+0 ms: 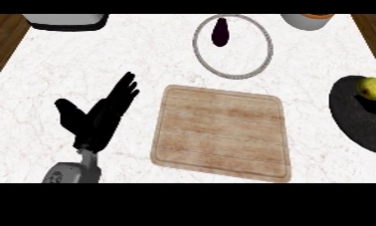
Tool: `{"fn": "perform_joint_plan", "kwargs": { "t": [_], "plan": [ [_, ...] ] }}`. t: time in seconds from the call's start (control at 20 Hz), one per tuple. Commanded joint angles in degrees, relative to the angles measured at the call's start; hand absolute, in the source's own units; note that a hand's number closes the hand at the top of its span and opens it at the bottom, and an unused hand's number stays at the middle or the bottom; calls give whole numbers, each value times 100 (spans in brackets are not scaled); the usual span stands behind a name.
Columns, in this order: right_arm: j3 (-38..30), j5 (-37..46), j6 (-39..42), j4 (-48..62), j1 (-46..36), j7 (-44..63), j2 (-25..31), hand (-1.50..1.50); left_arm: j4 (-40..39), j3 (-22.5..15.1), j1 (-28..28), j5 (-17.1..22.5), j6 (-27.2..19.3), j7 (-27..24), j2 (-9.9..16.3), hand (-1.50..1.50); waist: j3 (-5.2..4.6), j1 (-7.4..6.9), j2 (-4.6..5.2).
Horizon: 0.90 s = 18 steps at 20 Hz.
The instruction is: Pick the pear from the cutting board and place it in the pan
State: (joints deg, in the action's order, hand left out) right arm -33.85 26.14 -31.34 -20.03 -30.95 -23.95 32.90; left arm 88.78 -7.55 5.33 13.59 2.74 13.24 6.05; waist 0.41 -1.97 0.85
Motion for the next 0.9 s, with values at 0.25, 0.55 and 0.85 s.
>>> {"fn": "perform_joint_plan", "kwargs": {
  "t": [0.25,0.55,0.85],
  "plan": [
    [-1276,-1534,1709,334,170,-1185,393,-150,17,43,-25,-14,109,-17,95,0,-1,64,-2],
    [-1245,-1665,3280,777,649,-1384,854,-150,189,-69,-199,-88,-63,75,-83,0,-9,77,-25],
    [-1279,-1892,4740,811,1497,-2139,1156,-150,-187,198,-270,-39,105,-318,8,0,-22,179,-52]
  ]
}}
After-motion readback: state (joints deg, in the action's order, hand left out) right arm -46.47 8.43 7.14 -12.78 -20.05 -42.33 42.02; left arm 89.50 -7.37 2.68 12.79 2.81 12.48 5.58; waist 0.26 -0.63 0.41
